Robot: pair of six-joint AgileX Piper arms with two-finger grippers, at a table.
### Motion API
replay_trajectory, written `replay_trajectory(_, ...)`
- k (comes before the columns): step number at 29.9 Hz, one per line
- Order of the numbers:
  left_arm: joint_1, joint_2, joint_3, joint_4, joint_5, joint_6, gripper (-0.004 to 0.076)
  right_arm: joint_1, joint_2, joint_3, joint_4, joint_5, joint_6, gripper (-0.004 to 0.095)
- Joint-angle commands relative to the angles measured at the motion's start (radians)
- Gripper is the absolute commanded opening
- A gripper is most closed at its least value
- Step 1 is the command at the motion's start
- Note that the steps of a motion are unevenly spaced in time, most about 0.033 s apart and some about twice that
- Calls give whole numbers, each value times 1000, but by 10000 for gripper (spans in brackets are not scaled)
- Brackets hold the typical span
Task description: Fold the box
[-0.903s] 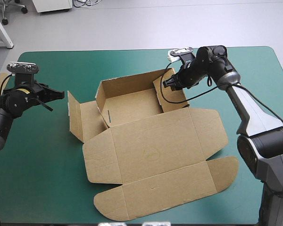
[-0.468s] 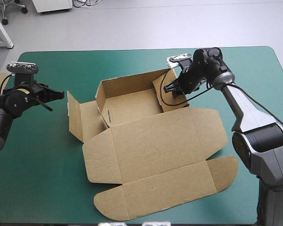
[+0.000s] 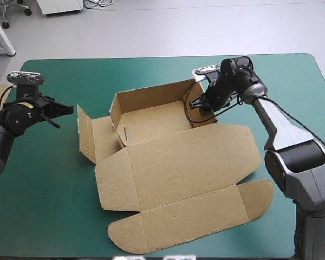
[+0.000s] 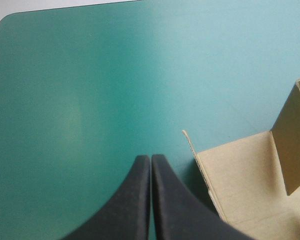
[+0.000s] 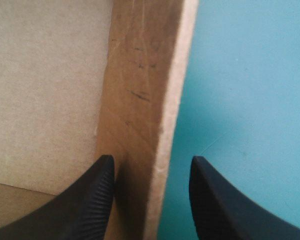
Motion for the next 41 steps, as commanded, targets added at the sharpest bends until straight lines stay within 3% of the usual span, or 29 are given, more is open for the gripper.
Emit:
replay_trajectory(1,1,-41,-24,-20,-59,-3,-1,-2,-26,-26,9,12,5,447)
replay_trajectory(17,1,-45,-24,-20,-52,-3,-1,-2,-1,-26,63,-10,-6,448)
replay_trajectory(23,1,-45,-24,-20,-52,-3,-1,-2,-1,-26,63,-33,-20,549)
replay_trajectory(29,1,-45,-24,-20,-52,-3,-1,-2,-1,-26,61,-38,-19,542)
replay_trajectory(32,1,-45,-24,-20,-52,-3,-1,-2,-1,-26,47,-41,-19,369)
replay_trajectory(36,1,-45,-24,-20,-50,-3,-1,-2,-1,-26,-3,-27,-12,-22)
replay_trajectory(41,1,-45,-24,-13,-50,-3,0,-2,-29,-26,-32,-42,35,1)
